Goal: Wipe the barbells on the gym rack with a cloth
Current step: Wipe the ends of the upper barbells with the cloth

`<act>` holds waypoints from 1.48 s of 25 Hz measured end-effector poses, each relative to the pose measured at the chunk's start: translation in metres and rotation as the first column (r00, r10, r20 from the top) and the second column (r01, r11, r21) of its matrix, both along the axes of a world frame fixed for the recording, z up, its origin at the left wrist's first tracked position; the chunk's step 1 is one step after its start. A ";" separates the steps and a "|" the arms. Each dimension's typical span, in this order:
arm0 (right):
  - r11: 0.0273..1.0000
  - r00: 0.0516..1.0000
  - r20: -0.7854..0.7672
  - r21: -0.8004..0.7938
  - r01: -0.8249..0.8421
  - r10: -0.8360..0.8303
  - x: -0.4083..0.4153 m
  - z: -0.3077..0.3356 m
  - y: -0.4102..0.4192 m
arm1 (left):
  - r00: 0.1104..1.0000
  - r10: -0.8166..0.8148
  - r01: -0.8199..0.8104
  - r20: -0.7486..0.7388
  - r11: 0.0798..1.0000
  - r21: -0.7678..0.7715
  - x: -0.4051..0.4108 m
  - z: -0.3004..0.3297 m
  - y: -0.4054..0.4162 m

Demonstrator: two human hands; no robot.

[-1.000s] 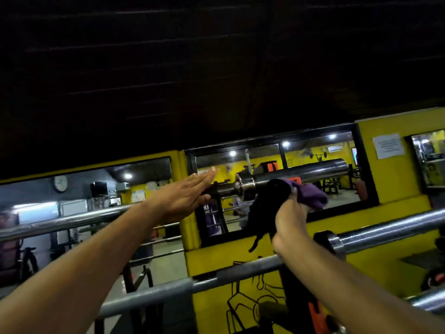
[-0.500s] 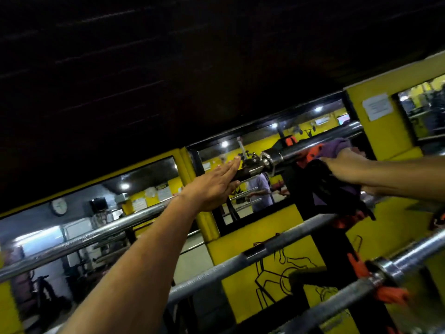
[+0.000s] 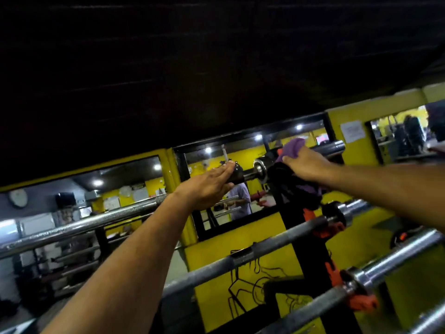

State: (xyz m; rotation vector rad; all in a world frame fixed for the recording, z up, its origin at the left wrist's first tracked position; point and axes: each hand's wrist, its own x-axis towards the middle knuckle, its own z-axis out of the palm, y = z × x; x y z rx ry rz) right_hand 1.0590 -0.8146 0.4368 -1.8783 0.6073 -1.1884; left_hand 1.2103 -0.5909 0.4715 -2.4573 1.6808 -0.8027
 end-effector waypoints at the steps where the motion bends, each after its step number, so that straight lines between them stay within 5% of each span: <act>1: 0.993 0.981 0.192 0.114 -0.015 -0.008 -0.002 -0.008 0.010 | 1.000 0.011 -0.011 0.003 1.000 0.001 0.001 -0.001 -0.001; 3: 0.939 0.898 0.433 0.336 -0.075 -0.083 -0.003 -0.032 0.026 | 0.999 0.032 -0.032 0.024 0.999 -0.001 0.004 -0.002 -0.003; 7: 0.855 0.804 0.569 0.492 -0.165 -0.172 0.022 -0.049 0.044 | 0.998 0.030 -0.031 0.058 0.999 0.018 0.009 -0.001 -0.005; 21: 0.674 0.749 0.646 0.490 -0.552 0.144 0.079 -0.069 0.031 | 0.992 0.099 -0.102 0.074 0.994 0.039 0.005 0.000 -0.008; 29: 0.249 0.560 0.828 0.541 -0.803 0.006 0.082 -0.046 0.060 | 0.970 0.201 -0.202 0.137 0.979 -0.003 0.019 -0.002 0.054; 37: 0.355 0.643 0.758 0.576 -0.737 0.105 0.104 -0.051 0.093 | 0.972 0.186 -0.183 0.141 0.982 -0.035 0.029 -0.003 0.056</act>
